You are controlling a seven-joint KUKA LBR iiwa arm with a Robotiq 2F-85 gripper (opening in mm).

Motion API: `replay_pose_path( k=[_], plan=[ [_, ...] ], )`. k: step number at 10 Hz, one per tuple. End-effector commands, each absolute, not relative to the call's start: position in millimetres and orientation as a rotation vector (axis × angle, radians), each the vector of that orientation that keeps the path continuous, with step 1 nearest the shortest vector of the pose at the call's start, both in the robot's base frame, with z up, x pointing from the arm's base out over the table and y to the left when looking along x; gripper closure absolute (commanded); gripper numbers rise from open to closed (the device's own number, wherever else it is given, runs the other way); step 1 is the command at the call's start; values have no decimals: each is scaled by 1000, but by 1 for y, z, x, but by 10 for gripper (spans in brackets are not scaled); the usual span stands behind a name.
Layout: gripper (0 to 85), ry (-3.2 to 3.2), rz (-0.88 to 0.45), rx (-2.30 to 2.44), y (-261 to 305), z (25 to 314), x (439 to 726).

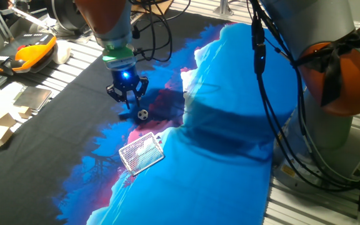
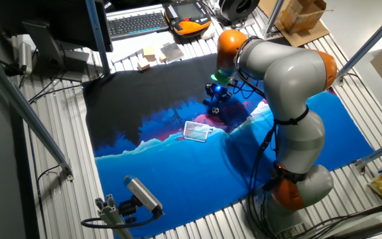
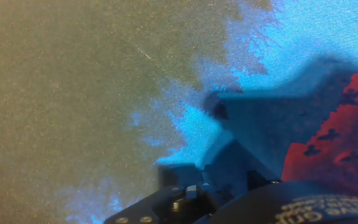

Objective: Push the soccer ball into the goal

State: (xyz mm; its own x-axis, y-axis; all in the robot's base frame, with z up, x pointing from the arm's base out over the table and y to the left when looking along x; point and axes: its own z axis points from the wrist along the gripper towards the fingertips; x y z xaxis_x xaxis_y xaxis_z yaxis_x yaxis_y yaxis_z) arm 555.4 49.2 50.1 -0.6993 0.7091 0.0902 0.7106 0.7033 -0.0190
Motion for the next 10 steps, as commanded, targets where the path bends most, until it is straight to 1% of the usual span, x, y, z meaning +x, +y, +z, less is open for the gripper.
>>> replay_pose_path(
  k=[1,3,4,5,6,8,9,10],
  plan=[
    [510,-2820,-22,-1163,49,50,555],
    [510,-2846,-20,-1085,49,50,555],
    [510,-2843,-76,-1049,49,50,555],
    [510,-2847,-88,-1032,49,50,555],
    [510,-2848,-87,-1042,49,50,555],
    [510,-2869,-4,-1031,49,50,555],
    [510,-2878,5,-1004,49,50,555],
    [510,-2871,-37,-990,49,50,555]
  ],
)
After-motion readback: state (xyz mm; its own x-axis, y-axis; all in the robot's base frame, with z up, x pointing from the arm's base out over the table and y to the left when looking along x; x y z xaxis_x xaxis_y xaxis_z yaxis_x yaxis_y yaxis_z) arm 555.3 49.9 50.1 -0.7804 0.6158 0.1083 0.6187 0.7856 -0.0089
